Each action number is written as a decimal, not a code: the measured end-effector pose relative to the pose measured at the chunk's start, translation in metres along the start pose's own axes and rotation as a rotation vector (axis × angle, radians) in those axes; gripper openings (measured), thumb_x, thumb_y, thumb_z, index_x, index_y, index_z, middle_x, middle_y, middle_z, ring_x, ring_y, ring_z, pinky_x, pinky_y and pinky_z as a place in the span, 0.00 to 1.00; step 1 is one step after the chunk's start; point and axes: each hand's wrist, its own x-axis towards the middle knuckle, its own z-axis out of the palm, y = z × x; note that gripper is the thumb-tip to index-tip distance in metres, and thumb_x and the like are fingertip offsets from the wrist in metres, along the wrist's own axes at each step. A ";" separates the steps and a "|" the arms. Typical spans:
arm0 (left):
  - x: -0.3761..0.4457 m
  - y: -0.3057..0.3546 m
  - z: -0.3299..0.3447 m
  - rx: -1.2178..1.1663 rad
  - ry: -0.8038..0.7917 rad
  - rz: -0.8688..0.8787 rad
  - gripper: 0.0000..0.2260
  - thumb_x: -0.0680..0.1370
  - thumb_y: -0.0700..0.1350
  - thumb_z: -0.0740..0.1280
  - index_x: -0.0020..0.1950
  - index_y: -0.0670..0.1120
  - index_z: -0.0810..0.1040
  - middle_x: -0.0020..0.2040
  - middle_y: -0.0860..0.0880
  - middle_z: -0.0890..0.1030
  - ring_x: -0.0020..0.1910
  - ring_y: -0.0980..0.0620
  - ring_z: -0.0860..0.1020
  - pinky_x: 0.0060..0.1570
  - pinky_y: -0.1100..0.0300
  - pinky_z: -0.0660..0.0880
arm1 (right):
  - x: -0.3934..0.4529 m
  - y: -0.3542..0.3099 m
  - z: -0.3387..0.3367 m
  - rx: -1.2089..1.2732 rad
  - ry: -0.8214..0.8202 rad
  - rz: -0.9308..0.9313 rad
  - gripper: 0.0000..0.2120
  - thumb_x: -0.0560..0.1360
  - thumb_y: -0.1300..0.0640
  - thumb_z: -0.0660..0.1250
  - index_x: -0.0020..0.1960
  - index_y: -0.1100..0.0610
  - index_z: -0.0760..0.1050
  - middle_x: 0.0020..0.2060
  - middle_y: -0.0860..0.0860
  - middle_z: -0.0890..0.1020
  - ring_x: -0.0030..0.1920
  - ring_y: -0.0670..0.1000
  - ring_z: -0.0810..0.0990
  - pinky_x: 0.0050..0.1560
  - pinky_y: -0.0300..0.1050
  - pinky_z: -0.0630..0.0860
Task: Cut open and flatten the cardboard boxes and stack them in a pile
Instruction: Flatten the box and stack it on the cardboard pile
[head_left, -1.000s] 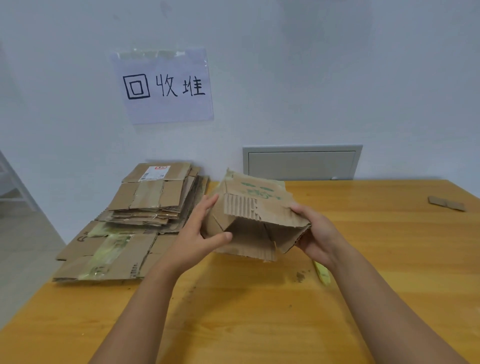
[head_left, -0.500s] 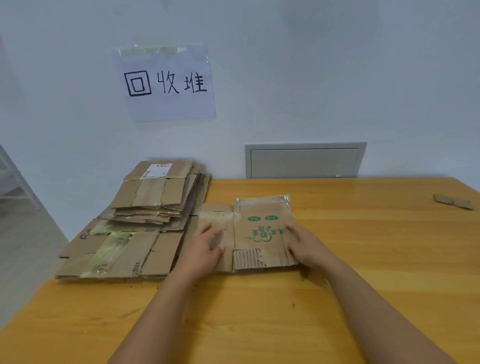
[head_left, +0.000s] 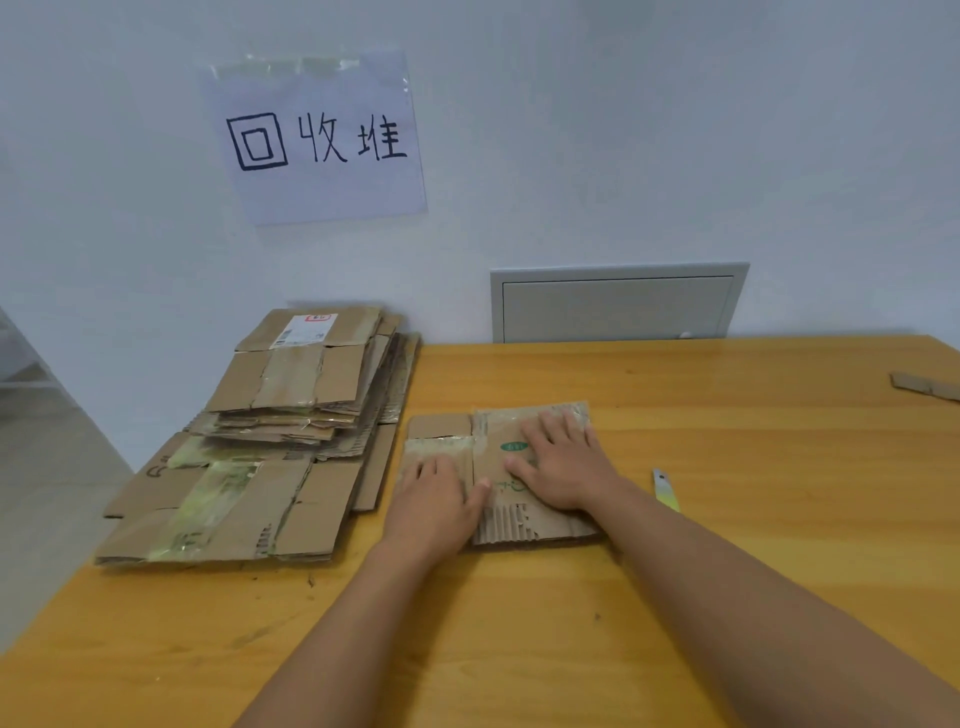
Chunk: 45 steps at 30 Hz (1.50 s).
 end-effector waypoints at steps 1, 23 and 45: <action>0.003 0.001 -0.001 0.014 0.006 0.006 0.26 0.80 0.64 0.55 0.67 0.45 0.68 0.67 0.46 0.73 0.67 0.46 0.67 0.68 0.50 0.66 | 0.002 0.002 0.004 -0.012 -0.011 0.007 0.35 0.79 0.31 0.45 0.81 0.46 0.44 0.81 0.52 0.41 0.79 0.57 0.35 0.78 0.58 0.36; 0.040 0.003 0.017 0.145 -0.125 -0.024 0.35 0.78 0.70 0.42 0.81 0.55 0.44 0.81 0.42 0.42 0.78 0.39 0.37 0.76 0.43 0.36 | 0.008 0.009 0.011 -0.042 -0.012 0.015 0.32 0.80 0.35 0.44 0.81 0.44 0.41 0.80 0.52 0.40 0.80 0.52 0.37 0.78 0.53 0.37; -0.009 0.007 0.012 0.172 -0.211 0.035 0.34 0.79 0.69 0.40 0.81 0.54 0.40 0.80 0.43 0.36 0.77 0.42 0.32 0.76 0.48 0.35 | -0.022 0.002 0.019 -0.008 0.065 0.030 0.31 0.81 0.39 0.45 0.81 0.47 0.45 0.81 0.51 0.45 0.80 0.51 0.41 0.79 0.52 0.40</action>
